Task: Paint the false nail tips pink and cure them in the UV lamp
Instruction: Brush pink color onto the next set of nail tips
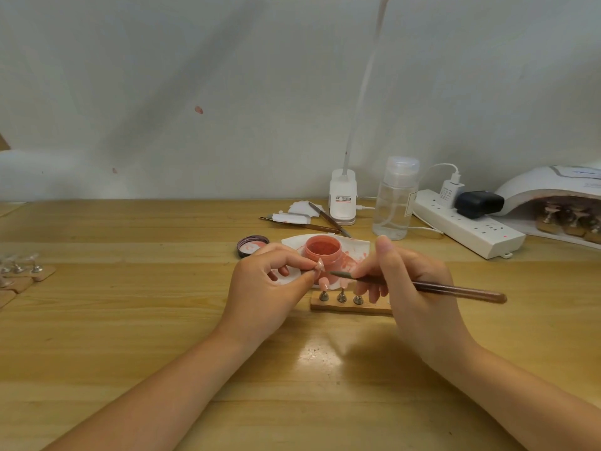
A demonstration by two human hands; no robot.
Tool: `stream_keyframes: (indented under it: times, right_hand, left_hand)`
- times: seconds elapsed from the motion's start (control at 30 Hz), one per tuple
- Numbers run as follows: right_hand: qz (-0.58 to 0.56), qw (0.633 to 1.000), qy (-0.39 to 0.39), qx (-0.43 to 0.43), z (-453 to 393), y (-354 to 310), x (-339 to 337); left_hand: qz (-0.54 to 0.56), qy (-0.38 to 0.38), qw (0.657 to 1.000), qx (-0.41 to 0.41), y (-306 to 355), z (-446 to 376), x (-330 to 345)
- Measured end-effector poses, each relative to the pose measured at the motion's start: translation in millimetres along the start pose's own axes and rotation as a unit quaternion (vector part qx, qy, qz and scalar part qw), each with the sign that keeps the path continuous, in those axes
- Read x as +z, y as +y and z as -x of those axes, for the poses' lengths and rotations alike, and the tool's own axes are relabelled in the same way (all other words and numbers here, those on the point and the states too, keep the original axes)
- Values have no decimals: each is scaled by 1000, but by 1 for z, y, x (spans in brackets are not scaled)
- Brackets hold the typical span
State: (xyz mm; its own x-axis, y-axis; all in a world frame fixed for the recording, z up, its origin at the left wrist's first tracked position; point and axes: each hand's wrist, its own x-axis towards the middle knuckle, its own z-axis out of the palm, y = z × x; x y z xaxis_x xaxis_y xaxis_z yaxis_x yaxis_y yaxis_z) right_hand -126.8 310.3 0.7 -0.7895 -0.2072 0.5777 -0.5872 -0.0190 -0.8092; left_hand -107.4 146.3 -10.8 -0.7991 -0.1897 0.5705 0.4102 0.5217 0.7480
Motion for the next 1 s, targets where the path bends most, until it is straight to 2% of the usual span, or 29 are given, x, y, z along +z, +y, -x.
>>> stream_keyframes:
  times: [0.1, 0.23, 0.33, 0.5, 0.6, 0.73, 0.87, 1.0]
  right_hand:
    - [-10, 1000, 26, -8, 0, -2, -2]
    - [26, 1000, 3, -10, -2, -2, 1]
    - [-13, 1000, 15, 8, 0, -2, 1]
    - [19, 1000, 8, -15, -2, -1, 0]
    - [-15, 1000, 18, 10, 1, -3, 1]
    - [9, 1000, 22, -19, -1, -3, 0]
    - [-25, 999, 12, 19, 1, -3, 2]
    - [-15, 1000, 26, -1, 1, -3, 1]
  left_hand:
    - [-1, 1, 1000, -1, 0, 0, 0]
    - [-3, -1, 1000, 2, 1, 0, 1]
    - [-3, -5, 1000, -1, 2, 0, 0]
    - [4, -1, 1000, -1, 1, 0, 1]
    - [4, -2, 1000, -1, 1, 0, 1]
    - [0, -1, 1000, -6, 1, 0, 1]
    - [0, -2, 1000, -1, 2, 0, 0]
    - [2, -2, 1000, -5, 0, 0, 0]
